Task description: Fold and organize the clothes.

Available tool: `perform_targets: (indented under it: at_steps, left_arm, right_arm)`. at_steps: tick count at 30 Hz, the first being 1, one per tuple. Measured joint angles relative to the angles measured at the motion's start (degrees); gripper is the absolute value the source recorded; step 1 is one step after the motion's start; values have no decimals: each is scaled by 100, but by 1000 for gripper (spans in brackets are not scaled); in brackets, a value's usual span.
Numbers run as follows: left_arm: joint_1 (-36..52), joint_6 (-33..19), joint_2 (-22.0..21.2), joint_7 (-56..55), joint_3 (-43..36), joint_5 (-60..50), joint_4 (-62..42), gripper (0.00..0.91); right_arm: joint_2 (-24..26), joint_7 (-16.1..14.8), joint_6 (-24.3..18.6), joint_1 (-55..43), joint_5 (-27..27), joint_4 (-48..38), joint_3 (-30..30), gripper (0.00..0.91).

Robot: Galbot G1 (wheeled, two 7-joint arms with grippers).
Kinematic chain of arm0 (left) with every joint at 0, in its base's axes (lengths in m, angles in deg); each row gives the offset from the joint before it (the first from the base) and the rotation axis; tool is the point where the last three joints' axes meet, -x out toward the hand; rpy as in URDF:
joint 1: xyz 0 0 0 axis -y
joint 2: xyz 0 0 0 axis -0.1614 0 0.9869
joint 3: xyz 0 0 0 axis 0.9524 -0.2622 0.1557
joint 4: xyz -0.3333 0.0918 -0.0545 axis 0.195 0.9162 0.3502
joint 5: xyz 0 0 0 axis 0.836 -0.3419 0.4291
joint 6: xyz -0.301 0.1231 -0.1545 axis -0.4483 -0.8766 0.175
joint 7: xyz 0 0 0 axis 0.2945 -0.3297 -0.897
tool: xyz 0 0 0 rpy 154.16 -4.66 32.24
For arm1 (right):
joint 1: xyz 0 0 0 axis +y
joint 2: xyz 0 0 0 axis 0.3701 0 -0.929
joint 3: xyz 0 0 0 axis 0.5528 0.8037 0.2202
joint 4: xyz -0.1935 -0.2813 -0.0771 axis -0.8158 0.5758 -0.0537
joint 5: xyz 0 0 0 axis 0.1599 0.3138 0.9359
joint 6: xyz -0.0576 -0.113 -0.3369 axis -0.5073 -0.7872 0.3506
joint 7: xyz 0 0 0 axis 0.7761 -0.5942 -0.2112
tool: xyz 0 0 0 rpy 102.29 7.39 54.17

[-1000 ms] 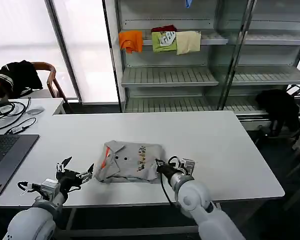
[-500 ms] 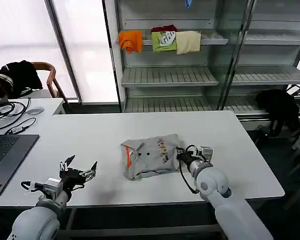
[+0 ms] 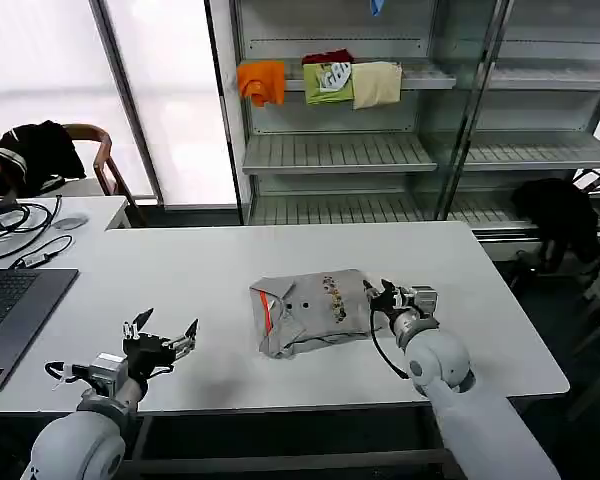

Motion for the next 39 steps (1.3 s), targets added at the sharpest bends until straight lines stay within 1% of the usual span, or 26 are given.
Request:
perform_targets:
  at_steps: [4,9,14,18,27,39]
  left_arm:
    - [126,-80,-158,-168,63,248,51,907]
    - [191,-150,-420,-375,121,575,145,907]
    - [147,-173,-634,-454,167,707,223,907]
    - [72,-177,-734,-473,194,734,280,907]
    - [-88,-208,-896,-461,117,693,301,907]
    - [-202,-223,-920,-388,7,630,309,907]
  right_arm:
    - [-34,-82,-2,227,471,359,-2,907]
    - [-120,-179,-3,547,991,731,143,907]
    - [-206,-231,-7,728,1449,888,364,907]
    - [-273,-247,-7,880,1712,937,532,907]
    - [-441,-175,-61,1159,1898,874,628,907]
    - [-570,112,-104,1383,1768,659,422,907]
